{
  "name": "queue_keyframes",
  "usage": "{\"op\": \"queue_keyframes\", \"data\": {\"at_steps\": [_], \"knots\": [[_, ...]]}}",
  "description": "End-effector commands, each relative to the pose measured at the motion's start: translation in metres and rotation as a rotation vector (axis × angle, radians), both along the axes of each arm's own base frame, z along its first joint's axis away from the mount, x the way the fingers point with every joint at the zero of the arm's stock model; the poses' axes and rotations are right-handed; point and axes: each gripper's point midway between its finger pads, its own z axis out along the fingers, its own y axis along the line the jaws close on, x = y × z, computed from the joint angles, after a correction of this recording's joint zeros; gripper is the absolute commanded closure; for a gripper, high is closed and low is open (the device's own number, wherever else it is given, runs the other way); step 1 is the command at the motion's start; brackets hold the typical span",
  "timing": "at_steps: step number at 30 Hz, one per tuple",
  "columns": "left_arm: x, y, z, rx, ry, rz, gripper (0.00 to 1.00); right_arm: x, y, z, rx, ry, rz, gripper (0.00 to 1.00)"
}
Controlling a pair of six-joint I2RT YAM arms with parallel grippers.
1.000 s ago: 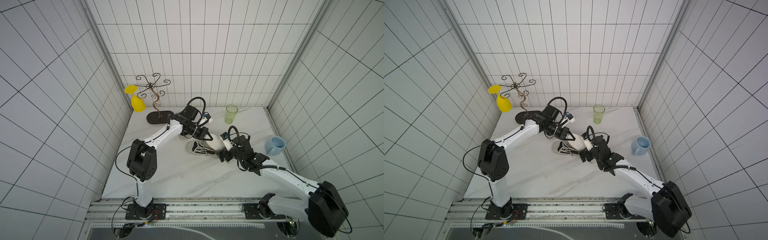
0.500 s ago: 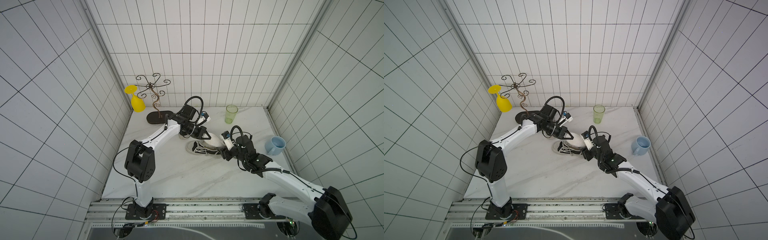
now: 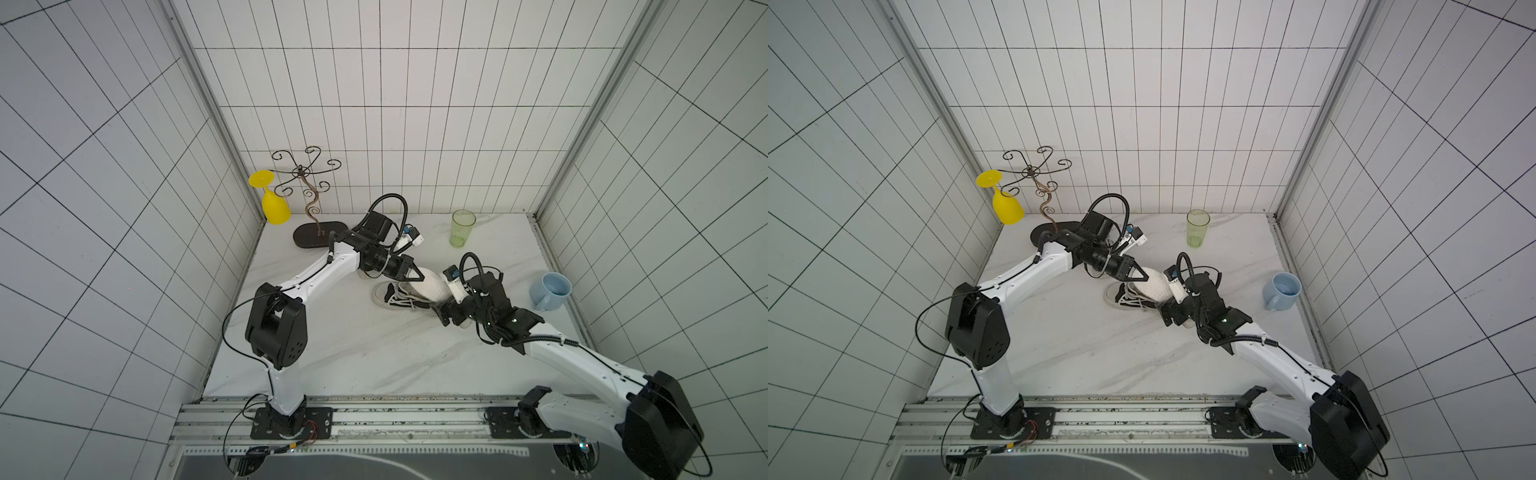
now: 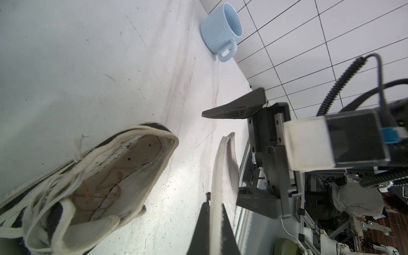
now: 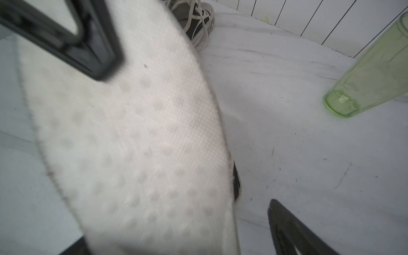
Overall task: Insert the insole into the shoe
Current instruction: Pick up the insole from the center of the board.
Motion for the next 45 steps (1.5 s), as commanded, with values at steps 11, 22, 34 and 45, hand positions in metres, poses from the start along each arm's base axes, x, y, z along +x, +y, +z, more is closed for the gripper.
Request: {"op": "queue_keyframes", "data": {"at_steps": [11,22,34,45], "knots": [[-0.024,-0.005,0.001,0.023,-0.131,-0.126,1.00,0.002,0.003,0.030,-0.009,-0.063,0.075,0.14],[-0.025,-0.008,0.001,0.007,-0.182,-0.180,1.00,-0.009,0.009,0.043,0.098,-0.035,0.138,0.06],[-0.016,-0.014,0.004,-0.003,-0.221,-0.169,1.00,-0.017,0.019,0.051,0.147,-0.003,0.225,0.08],[-0.011,-0.018,0.006,-0.014,-0.219,-0.143,1.00,-0.006,0.017,0.047,0.119,-0.003,0.196,0.07]]}}
